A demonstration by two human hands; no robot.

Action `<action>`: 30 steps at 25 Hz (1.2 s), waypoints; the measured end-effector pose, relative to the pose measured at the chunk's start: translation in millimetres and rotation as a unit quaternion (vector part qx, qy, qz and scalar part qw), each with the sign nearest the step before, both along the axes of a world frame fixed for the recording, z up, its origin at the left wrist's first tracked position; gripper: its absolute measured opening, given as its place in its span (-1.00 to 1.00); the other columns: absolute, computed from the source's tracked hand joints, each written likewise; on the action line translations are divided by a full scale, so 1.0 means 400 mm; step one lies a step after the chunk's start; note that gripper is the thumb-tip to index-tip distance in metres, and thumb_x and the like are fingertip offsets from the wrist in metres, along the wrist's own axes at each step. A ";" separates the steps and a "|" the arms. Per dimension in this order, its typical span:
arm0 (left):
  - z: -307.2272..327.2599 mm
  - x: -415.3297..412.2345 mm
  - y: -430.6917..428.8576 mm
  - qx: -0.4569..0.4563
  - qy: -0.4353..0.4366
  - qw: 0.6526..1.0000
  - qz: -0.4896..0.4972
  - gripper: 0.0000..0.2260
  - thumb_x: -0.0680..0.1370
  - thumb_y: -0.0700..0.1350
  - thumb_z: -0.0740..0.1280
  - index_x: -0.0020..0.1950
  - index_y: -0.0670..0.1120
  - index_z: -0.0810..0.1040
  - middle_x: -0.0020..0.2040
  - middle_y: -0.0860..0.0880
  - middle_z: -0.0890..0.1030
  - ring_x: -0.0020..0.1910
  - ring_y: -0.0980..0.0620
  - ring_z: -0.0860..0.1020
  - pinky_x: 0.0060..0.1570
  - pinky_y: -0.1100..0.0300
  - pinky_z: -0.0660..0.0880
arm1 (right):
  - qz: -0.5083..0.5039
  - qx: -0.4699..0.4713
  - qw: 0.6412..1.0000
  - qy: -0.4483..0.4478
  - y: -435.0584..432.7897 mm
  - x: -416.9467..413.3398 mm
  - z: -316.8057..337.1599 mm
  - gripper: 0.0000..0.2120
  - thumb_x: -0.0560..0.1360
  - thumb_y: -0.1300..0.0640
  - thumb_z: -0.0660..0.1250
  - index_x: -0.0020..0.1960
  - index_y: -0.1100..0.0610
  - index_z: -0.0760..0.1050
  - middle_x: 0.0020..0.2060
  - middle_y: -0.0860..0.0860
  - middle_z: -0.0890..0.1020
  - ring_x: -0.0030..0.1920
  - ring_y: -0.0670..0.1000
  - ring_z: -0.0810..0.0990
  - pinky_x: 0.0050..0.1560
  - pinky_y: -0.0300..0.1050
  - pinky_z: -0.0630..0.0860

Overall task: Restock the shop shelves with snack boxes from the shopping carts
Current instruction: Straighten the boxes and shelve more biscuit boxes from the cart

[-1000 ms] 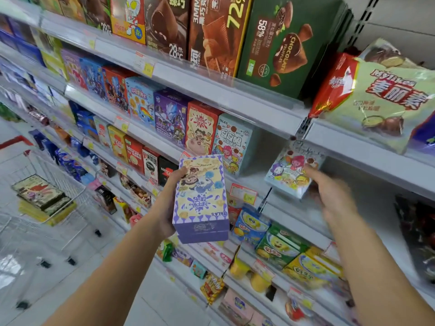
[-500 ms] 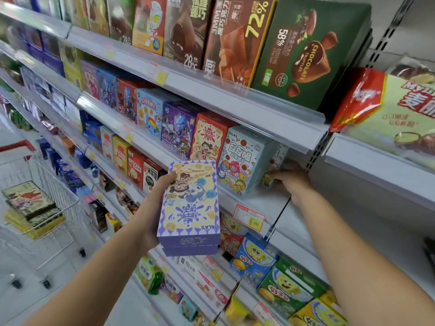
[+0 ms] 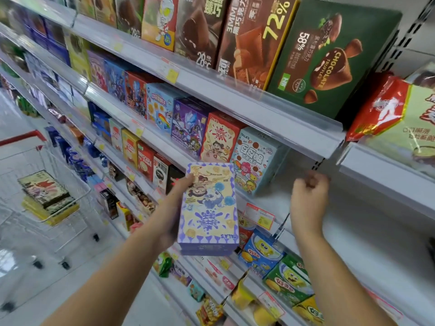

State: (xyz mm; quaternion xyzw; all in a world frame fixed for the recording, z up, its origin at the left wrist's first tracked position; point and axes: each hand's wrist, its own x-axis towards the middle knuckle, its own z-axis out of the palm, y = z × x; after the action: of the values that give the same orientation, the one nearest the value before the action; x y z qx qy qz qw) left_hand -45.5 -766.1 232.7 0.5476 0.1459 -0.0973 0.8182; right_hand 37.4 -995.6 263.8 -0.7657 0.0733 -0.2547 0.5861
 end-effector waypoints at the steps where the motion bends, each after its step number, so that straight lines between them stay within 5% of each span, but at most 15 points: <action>1: 0.011 -0.013 -0.007 -0.038 0.018 0.999 -0.008 -0.45 0.52 0.26 0.28 0.31 -0.13 0.52 0.22 -0.22 0.63 0.03 -0.25 0.65 0.31 -0.14 0.44 | 0.051 -0.027 0.998 0.010 0.029 -0.076 0.004 -0.82 0.56 0.15 0.24 0.16 0.03 0.41 -0.11 -0.05 0.54 -0.19 -0.03 0.57 -0.20 -0.15 0.48; 4: 0.001 -0.036 -0.003 0.004 -0.015 0.999 -0.047 -0.34 0.35 0.38 0.41 0.28 -0.02 0.55 0.17 -0.09 0.67 0.16 -0.16 0.63 0.31 -0.18 0.45 | 0.280 -0.086 0.935 0.199 0.121 -0.216 0.053 -0.81 0.53 -0.19 0.28 0.08 -0.16 0.40 -0.06 -0.23 0.60 -0.17 -0.21 0.65 -0.20 -0.21 0.53; 6: 0.027 -0.030 0.006 0.035 -0.028 0.997 -0.057 -0.38 0.36 0.37 0.39 0.28 0.01 0.56 0.17 -0.01 0.68 0.16 -0.07 0.64 0.29 -0.10 0.47 | 0.333 -0.051 0.902 0.272 0.141 -0.224 0.069 -0.72 0.45 -0.20 0.39 0.11 -0.19 0.46 -0.05 -0.23 0.66 -0.09 -0.17 0.67 -0.04 -0.11 0.61; 8: 0.037 -0.035 0.019 0.041 -0.024 0.997 -0.063 -0.37 0.32 0.38 0.38 0.24 0.01 0.59 0.16 -0.01 0.66 0.16 -0.09 0.61 0.27 -0.04 0.47 | 0.329 -0.008 0.900 0.286 0.143 -0.221 0.075 -0.66 0.43 -0.11 0.46 0.17 -0.13 0.50 -0.03 -0.18 0.70 -0.04 -0.08 0.69 0.07 0.05 0.62; 12: 0.039 -0.064 0.051 0.010 0.006 0.997 -0.070 -0.46 0.39 0.22 0.38 0.22 -0.11 0.60 0.14 -0.15 0.68 0.15 -0.21 0.63 0.27 -0.13 0.49 | 0.328 0.073 0.900 0.278 0.146 -0.233 0.081 -0.70 0.44 0.05 0.47 0.15 0.01 0.54 -0.08 -0.07 0.73 -0.09 -0.01 0.72 -0.09 -0.03 0.64; 17: 0.029 -0.089 0.097 -0.020 0.007 0.998 -0.058 -0.53 0.46 0.16 0.39 0.26 -0.09 0.59 0.16 -0.13 0.67 0.15 -0.18 0.64 0.22 -0.09 0.52 | 0.274 0.143 0.908 0.283 0.128 -0.236 0.071 -0.68 0.41 0.13 0.48 0.14 0.10 0.55 -0.08 0.04 0.73 -0.12 0.07 0.72 -0.06 0.03 0.65; 21: 0.031 -0.100 0.130 -0.026 -0.003 0.998 -0.054 -0.51 0.48 0.15 0.37 0.31 -0.12 0.56 0.20 -0.14 0.66 0.19 -0.19 0.62 0.28 -0.14 0.48 | 0.265 0.256 0.875 0.316 0.061 -0.227 0.082 -0.47 0.18 0.01 0.52 0.10 0.17 0.55 -0.08 0.15 0.71 -0.23 0.11 0.71 -0.11 0.10 0.65; 27: 0.051 -0.090 0.105 -0.019 -0.003 0.998 -0.053 -0.60 0.49 0.12 0.34 0.23 -0.08 0.59 0.13 -0.11 0.69 0.14 -0.17 0.64 0.22 -0.12 0.53 | 0.326 0.186 0.873 0.312 0.113 -0.244 0.090 -0.43 0.19 0.09 0.51 0.18 0.17 0.52 -0.08 0.15 0.72 -0.19 0.10 0.71 -0.23 0.01 0.66; 30: 0.057 -0.079 0.119 0.006 0.003 0.998 -0.067 -0.50 0.46 0.21 0.35 0.28 -0.07 0.57 0.18 -0.11 0.67 0.16 -0.16 0.64 0.23 -0.12 0.52 | 0.366 0.014 0.883 0.294 0.112 -0.228 0.102 -0.25 0.17 -0.08 0.60 0.31 -0.02 0.45 0.14 -0.02 0.66 0.10 0.02 0.66 0.14 0.08 0.59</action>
State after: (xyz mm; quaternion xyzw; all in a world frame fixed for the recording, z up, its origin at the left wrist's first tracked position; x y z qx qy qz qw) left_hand -77.3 -718.6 255.5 0.5608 0.1120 -0.1528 0.8060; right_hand -53.9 -950.6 304.7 -0.7692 -0.0397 0.2164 0.5999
